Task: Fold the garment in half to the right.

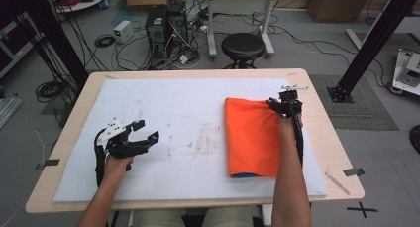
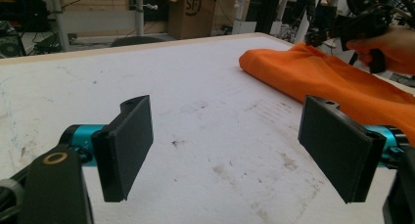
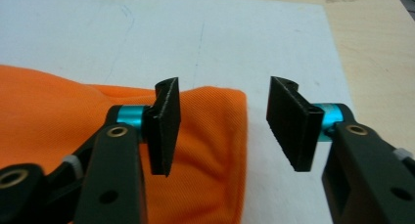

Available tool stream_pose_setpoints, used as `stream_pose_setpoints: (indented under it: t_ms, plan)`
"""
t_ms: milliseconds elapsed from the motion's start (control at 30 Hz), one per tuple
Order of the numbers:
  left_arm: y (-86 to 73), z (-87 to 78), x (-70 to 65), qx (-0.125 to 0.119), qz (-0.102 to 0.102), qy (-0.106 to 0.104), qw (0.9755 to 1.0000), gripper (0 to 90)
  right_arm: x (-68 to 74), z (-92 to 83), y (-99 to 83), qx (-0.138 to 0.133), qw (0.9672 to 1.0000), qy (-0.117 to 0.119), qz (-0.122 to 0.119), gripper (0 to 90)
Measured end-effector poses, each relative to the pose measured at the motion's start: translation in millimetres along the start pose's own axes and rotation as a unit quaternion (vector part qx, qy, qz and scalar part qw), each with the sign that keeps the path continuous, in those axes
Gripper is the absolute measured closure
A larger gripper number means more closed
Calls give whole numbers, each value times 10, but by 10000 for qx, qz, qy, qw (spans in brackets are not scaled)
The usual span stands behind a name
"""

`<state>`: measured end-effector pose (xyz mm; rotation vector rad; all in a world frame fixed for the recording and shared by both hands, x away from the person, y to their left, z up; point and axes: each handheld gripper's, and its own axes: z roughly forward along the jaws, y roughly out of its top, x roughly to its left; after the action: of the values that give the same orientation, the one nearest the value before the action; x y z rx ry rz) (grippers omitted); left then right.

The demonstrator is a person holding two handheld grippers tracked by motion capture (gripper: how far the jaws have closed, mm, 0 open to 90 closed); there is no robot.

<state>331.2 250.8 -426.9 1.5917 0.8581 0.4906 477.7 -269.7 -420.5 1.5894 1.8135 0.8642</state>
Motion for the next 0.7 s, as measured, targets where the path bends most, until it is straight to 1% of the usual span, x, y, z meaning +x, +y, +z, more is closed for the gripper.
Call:
stream_pose_setpoints:
  t_ms: [67,133,167,200,233,267,333,367,467,500,567,600,633,667,700]
  plan:
    - [1,-2,2,-21,-33,6,10000,208,34,76,15,80,9998,47,-159,465]
    - [0,-11,6,2,-13,31,10000,208,64,154,8,139,9996,63,-232,462]
    - [-1,-13,5,6,-17,36,10000,207,73,208,-6,209,9995,88,-228,491]
    - [-4,-20,5,11,-18,45,10000,208,78,223,-13,226,9995,107,-212,523]
    - [-10,-29,4,5,-28,65,10000,208,85,245,-23,291,9992,119,-239,581]
    - [-12,-36,6,21,-19,60,10000,208,90,256,-30,351,9988,135,-313,730]
    - [-24,-51,11,23,-54,86,9999,208,93,235,-21,295,9987,152,-393,822]
    - [-27,-57,15,34,-50,104,9999,208,77,205,-8,162,9992,207,-303,831]
    - [-35,-63,18,31,-47,115,9999,208,38,125,19,-110,9999,16,-46,831]
    - [-34,-63,16,27,-50,110,9999,208,27,94,25,-207,9997,-130,32,828]
    - [-33,-62,12,36,-40,105,9999,208,17,68,13,-327,9986,-407,78,804]
    - [-34,-60,9,33,-51,97,9999,208,5,86,-2,-253,9989,-376,97,761]
    - [-34,-57,7,27,-48,83,10000,208,-5,111,-15,-133,9994,-290,106,729]
    - [-32,-59,7,33,-41,79,10000,208,-11,130,-33,0,9997,-236,119,662]
    - [-32,-57,6,21,-46,76,10000,208,-16,128,-41,-4,9996,-251,165,612]
